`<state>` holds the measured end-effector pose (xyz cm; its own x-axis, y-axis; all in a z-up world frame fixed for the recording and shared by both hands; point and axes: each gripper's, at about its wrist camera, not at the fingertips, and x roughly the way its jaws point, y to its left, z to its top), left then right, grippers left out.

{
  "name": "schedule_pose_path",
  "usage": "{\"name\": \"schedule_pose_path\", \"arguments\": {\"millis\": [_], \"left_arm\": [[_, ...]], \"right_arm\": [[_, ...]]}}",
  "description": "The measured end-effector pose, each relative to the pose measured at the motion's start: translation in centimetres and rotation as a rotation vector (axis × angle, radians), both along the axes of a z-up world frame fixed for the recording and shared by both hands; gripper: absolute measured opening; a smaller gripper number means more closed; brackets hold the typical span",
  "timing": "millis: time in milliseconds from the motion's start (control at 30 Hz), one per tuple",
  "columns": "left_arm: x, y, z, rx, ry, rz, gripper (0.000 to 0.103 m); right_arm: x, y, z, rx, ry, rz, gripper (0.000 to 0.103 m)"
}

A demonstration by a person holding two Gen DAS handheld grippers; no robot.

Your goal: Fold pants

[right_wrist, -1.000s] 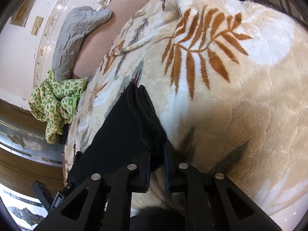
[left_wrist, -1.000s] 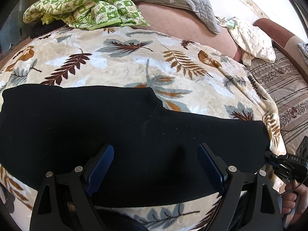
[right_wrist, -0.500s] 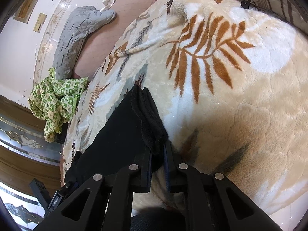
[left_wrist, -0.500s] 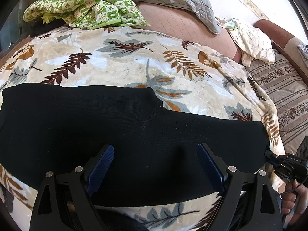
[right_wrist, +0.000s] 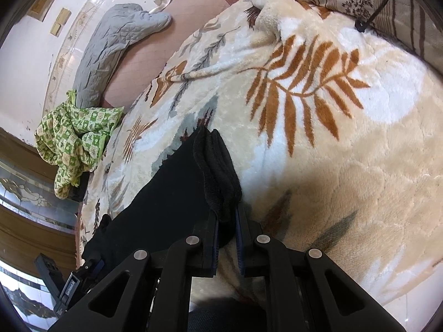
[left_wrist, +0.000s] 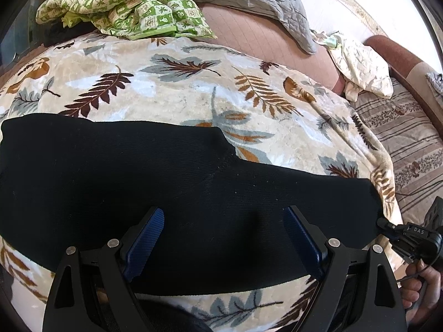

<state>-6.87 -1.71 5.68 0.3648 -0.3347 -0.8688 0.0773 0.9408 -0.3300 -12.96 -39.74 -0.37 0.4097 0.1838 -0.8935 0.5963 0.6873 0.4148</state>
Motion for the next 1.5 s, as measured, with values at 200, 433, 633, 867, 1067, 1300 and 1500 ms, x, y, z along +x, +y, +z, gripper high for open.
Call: {"name": "schedule_pose_path", "arguments": {"millis": [200,433,633,867,1067,1300,1500], "left_arm": [[-2.4,7.6,4.1,-0.103,-0.267,0.336,0.075],[-2.4,13.1,1.0,-0.166,-0.111,0.603,0.080],[-1.9,13.4,0.9,-0.179,-0.122,0.614,0.080],[-2.3,13.1,1.0,-0.174,-0.118,0.627,0.080],[-2.1,12.9,1.1,-0.159,-0.120,0.615,0.080],[-1.8,12.7,1.1,-0.142,-0.121,0.612,0.080],[-1.7,10.9,2.2,-0.111,-0.184,0.534,0.080]], "right_arm": [[0.6,1.4,2.3,-0.018,-0.088,0.024,0.009],[3.8,8.4,5.4,-0.043,-0.229,0.242,0.008],[6.3,15.8,5.4,0.050,-0.329,0.443,0.009],[9.5,25.9,5.6,0.082,-0.406,0.731,0.008],[10.1,31.2,-1.2,0.089,-0.210,0.869,0.009],[7.7,29.2,-1.6,0.210,-0.247,0.828,0.035],[3.5,21.3,4.5,-0.038,-0.347,0.710,0.055]]}}
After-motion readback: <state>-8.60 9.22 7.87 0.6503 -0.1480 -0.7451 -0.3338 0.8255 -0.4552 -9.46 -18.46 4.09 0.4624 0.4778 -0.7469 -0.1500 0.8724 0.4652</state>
